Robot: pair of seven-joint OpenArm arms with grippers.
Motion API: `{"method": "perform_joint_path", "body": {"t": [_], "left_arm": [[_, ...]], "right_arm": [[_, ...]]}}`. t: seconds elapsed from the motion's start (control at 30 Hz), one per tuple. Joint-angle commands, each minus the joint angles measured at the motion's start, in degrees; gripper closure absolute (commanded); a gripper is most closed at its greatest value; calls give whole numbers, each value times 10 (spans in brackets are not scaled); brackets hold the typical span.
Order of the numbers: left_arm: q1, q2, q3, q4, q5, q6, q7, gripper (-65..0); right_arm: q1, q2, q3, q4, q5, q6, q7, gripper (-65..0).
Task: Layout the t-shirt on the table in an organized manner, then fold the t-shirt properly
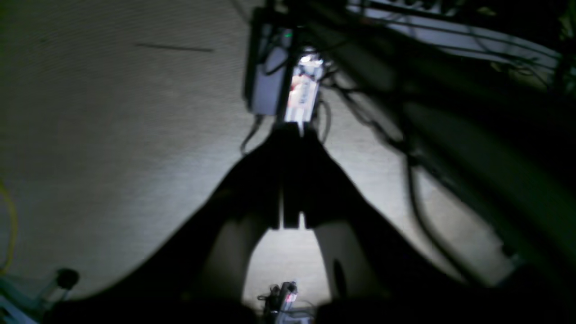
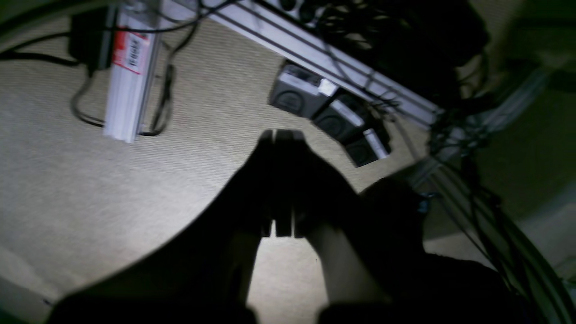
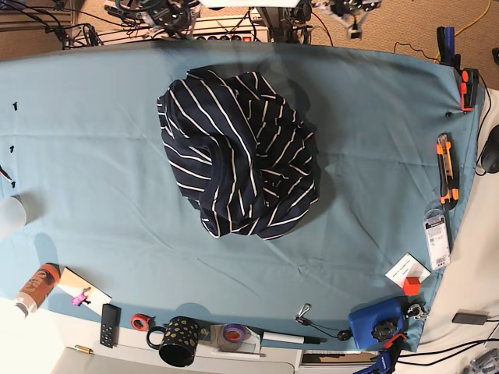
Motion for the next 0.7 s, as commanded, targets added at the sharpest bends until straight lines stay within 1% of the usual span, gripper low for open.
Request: {"method": "perform_joint_path", "body": {"t": [0.0, 0.13, 0.33, 0.43, 0.67], "left_arm": [[15, -3, 0, 15, -1, -4, -2, 0], [65, -9, 0, 75, -2, -4, -3, 0], [136, -11, 0, 177, -2, -4, -3, 0], [170, -12, 0, 226, -11, -9, 2, 0], [268, -12, 0, 342, -45, -8, 13, 0]], "right_arm": [[-12, 14, -1, 19, 14, 2, -1, 0], [-55, 54, -1, 82, 72, 2, -8, 0], [-115, 100, -1, 164, 110, 2, -26, 0], [-141, 113, -1, 194, 123, 2, -35, 0], [-207, 132, -1, 272, 123, 3, -46, 0]]}}
